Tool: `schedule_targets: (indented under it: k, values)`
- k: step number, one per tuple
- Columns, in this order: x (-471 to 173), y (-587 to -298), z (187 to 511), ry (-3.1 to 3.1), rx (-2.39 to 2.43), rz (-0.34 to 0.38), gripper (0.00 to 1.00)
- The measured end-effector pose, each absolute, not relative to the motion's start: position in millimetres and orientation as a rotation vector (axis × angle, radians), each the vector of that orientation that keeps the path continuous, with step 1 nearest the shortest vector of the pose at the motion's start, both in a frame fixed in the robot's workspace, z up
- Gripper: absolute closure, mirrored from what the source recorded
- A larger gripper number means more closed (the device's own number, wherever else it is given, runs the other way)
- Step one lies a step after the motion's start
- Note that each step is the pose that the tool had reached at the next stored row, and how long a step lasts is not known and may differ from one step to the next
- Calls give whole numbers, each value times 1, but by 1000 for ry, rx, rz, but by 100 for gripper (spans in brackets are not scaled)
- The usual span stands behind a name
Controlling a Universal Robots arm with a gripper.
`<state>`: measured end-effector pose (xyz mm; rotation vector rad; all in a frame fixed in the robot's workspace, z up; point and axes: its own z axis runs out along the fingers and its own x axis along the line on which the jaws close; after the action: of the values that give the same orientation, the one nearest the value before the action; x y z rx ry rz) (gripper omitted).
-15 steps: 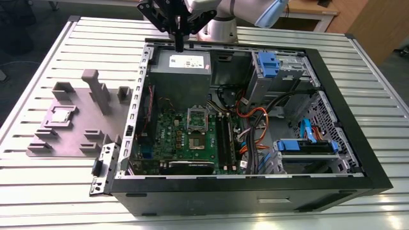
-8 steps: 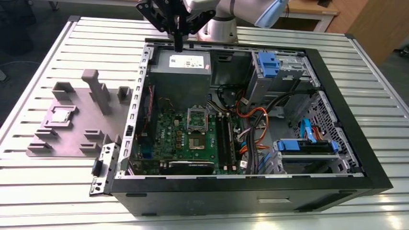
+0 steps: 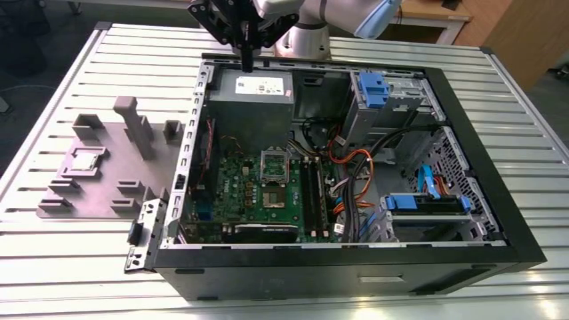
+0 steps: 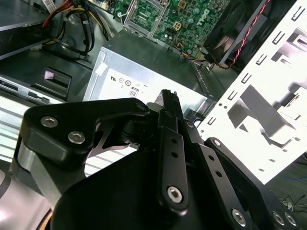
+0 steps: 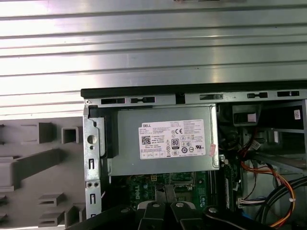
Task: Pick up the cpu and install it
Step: 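Reach for the cpu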
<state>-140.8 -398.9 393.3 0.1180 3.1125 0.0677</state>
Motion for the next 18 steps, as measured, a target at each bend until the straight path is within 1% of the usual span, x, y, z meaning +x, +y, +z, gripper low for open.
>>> schedule_targets:
  k: [18]
  values:
    - [-146, -399, 393, 3113, 118, 68, 89]
